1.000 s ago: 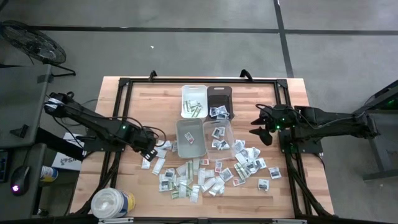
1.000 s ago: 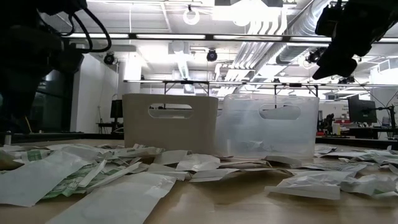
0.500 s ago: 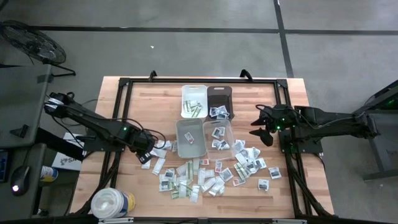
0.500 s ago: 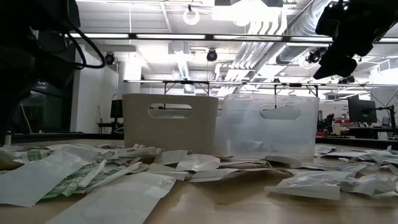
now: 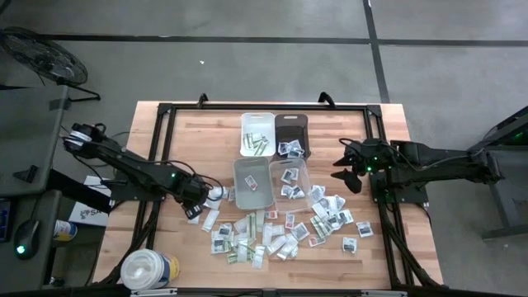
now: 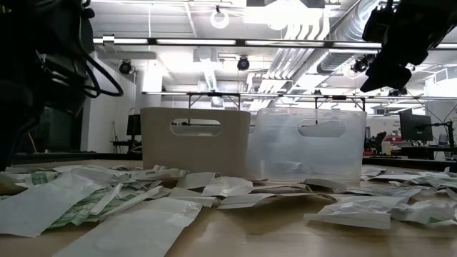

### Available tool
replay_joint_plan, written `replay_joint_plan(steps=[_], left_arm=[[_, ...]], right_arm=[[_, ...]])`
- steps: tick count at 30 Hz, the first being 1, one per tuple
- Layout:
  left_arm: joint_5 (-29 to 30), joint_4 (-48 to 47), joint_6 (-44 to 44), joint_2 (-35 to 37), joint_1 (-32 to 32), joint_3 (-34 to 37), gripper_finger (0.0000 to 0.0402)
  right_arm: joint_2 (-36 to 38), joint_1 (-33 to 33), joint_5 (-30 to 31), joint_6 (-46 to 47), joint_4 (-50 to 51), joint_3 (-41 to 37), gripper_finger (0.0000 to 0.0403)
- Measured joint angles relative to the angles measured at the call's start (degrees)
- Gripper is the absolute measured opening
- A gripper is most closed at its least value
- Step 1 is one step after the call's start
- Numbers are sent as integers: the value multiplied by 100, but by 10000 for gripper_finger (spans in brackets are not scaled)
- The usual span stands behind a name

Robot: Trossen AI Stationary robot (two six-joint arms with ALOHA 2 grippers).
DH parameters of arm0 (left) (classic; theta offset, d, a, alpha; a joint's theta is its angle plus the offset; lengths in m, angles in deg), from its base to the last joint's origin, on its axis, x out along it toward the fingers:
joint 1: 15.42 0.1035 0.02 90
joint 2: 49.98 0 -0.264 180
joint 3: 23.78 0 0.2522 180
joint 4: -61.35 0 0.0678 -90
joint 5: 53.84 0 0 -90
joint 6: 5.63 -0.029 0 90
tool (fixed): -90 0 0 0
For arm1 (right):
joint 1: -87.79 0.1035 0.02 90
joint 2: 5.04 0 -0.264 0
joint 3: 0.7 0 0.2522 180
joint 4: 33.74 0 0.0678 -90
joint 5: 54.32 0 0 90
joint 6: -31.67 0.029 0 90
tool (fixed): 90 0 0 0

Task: Pick & Place First Aid Supplies
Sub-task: Put the green bandage pack into the white bin

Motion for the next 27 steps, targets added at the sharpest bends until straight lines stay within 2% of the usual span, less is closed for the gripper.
replay_joint_plan(steps=[9,19,27], left_arm=[[-20,90,122,-595,2,-33,113],[-14,42,452,-610,2,-26,10],[-58,-67,369,-442,4,-141,1]], right_arm=[[2,0,65,-8,259,0,222],[2,-2,63,-29,301,0,222],[2,-2,56,-39,299,0,222]])
